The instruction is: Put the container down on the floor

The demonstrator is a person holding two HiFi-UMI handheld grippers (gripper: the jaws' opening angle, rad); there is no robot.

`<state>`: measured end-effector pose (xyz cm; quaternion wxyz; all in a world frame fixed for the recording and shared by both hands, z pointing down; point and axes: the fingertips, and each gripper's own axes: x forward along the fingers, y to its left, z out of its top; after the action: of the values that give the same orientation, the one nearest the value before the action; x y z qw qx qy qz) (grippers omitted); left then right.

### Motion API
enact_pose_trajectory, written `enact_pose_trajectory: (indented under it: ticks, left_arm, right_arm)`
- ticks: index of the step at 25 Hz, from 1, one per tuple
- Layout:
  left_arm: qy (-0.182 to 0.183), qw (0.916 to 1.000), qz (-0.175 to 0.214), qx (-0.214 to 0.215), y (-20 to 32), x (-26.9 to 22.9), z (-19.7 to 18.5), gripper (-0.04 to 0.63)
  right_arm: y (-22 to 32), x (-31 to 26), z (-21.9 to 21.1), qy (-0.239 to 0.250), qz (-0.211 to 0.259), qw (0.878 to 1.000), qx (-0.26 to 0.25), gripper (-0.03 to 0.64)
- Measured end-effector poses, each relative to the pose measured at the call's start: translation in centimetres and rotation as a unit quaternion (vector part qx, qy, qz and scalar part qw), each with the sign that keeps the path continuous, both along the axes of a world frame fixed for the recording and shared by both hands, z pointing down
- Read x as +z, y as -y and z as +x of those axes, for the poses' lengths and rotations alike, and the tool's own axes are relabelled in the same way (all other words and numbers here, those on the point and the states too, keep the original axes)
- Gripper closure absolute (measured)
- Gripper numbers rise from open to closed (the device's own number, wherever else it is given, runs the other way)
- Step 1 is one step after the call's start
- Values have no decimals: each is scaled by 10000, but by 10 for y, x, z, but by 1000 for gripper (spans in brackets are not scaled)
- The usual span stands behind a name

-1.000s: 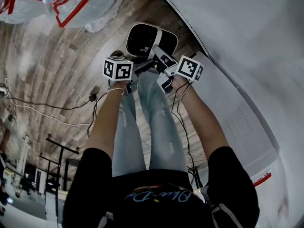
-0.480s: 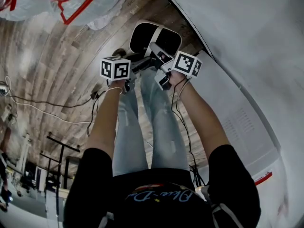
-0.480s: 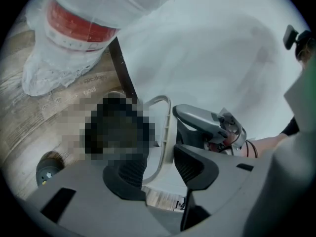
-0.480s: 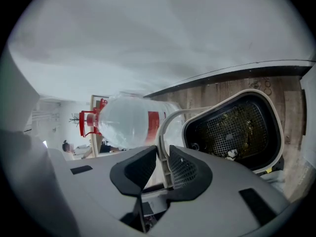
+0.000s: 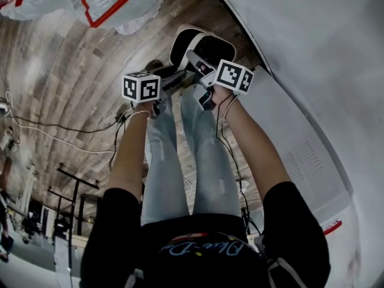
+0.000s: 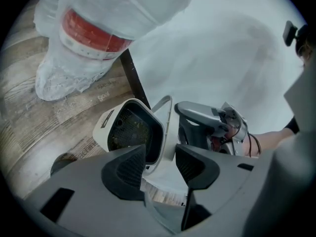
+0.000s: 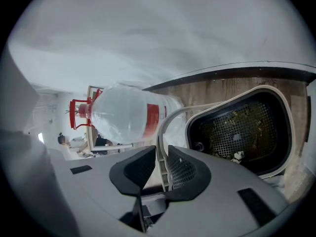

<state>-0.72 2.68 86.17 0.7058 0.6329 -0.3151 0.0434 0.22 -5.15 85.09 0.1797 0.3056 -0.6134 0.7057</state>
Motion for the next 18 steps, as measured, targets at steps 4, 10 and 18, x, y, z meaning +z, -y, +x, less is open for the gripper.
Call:
enact_pose_trajectory:
  ticks: [4,10,18]
  left_arm:
    - [44,9999,-67,-129,-3,5,-11,416]
    - [20,9990,-174,-400,-3,10,-15,416]
    - [697,9966,-398,-210,-14,35,-32,476]
  right_arm:
    - [-1,5,-9,-17,-58,10000,-27,548]
    - [0,7,-15,60,28,9998,-173,548]
    - [-2,1,-16,278,148,9992,-251,543]
